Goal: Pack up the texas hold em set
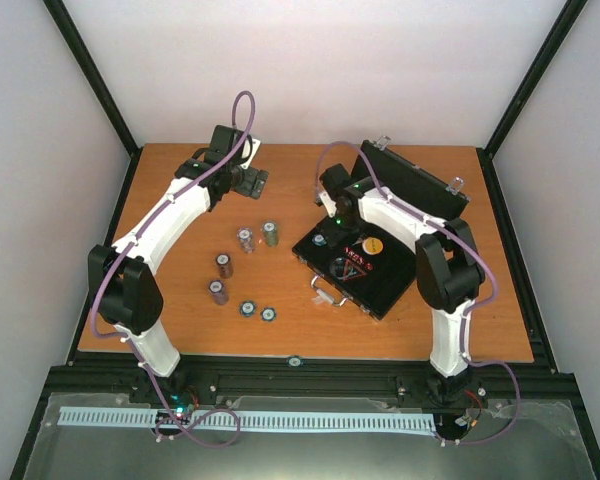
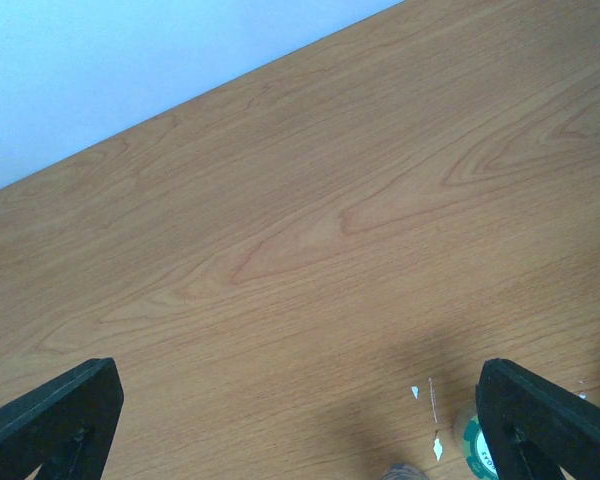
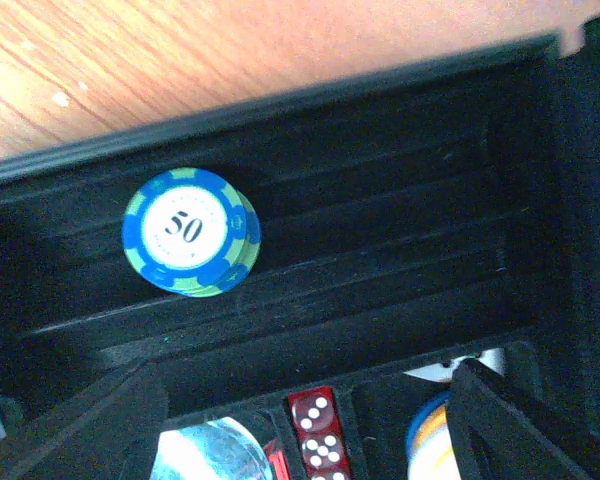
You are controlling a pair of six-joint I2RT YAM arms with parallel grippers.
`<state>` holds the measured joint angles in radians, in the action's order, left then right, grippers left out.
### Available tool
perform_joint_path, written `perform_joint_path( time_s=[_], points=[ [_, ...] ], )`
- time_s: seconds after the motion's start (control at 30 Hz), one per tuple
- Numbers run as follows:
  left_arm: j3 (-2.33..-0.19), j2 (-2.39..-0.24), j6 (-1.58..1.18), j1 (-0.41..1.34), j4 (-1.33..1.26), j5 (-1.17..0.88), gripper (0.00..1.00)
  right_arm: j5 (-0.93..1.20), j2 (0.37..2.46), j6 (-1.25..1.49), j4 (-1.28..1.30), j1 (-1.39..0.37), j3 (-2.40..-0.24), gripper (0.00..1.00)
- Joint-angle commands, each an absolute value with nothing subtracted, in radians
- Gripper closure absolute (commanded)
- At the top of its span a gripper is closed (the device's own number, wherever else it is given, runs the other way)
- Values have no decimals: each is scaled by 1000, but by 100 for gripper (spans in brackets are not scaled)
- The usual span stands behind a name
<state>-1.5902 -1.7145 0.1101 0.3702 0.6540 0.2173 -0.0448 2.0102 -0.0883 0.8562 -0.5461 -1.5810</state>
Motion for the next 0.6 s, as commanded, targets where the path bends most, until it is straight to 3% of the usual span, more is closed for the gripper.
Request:
perform_joint_path(
  time_s=[0.0, 0.57],
  points=[
    [-1601, -1707, 120, 362, 652, 218, 0, -27, 1951, -102, 841, -557, -1619, 21],
    [-1582, -1699, 125, 362, 645, 224, 0, 20, 2204, -14, 904, -555, -1811, 20]
  ],
)
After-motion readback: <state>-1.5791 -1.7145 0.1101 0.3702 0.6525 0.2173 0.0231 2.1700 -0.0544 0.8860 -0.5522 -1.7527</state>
